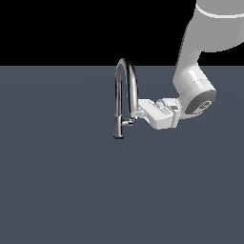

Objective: Turn on the faucet by rotating a designated handle.

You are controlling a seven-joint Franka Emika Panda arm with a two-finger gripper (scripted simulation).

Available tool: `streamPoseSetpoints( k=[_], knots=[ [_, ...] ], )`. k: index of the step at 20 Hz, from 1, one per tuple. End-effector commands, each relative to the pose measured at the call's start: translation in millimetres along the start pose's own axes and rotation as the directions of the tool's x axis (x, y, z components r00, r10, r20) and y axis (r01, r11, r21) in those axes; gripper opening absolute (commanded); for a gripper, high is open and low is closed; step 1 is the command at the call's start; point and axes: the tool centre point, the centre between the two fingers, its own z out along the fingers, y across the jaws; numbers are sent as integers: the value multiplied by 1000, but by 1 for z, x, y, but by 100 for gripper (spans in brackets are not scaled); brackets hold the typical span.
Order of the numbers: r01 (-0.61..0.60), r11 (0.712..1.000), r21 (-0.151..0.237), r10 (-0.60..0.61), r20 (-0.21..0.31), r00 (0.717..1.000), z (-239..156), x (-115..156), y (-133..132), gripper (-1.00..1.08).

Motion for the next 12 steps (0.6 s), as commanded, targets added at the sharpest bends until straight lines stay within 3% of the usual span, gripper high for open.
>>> streamPoseSetpoints(
  k=[1, 2, 12],
  knots=[
    [-26, 1000, 10, 26, 1, 1000, -7, 14, 15, -100],
    [-1, 1000, -2, 1, 2, 1000, 0, 1, 3, -100],
    [-25, 1000, 10, 25, 1, 1000, -7, 63, 30, -100]
  ],
)
